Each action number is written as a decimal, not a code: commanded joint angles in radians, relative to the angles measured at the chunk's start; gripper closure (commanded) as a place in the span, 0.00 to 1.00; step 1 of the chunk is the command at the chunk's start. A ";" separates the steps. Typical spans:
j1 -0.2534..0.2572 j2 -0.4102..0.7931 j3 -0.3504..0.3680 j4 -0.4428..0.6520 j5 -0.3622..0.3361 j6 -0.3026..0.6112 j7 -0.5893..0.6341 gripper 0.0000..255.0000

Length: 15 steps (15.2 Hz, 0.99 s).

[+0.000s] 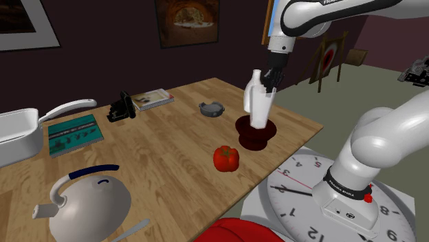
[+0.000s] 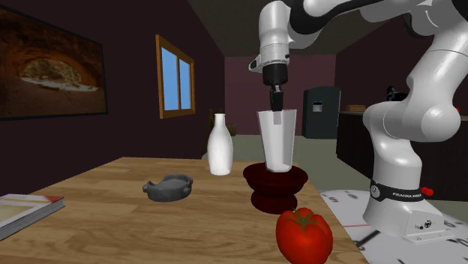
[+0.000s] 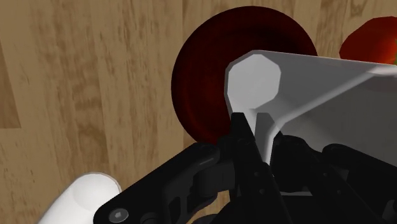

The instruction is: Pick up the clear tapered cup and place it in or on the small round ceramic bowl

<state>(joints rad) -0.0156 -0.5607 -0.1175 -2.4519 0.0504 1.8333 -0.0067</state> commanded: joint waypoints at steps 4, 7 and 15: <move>-0.001 0.003 -0.002 -0.014 -0.001 0.018 -0.003 1.00; -0.001 0.003 -0.002 -0.014 -0.001 0.018 -0.003 1.00; -0.002 0.001 -0.003 0.017 -0.002 -0.016 -0.003 0.00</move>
<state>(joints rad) -0.0170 -0.5551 -0.1208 -2.4495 0.0490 1.8372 -0.0109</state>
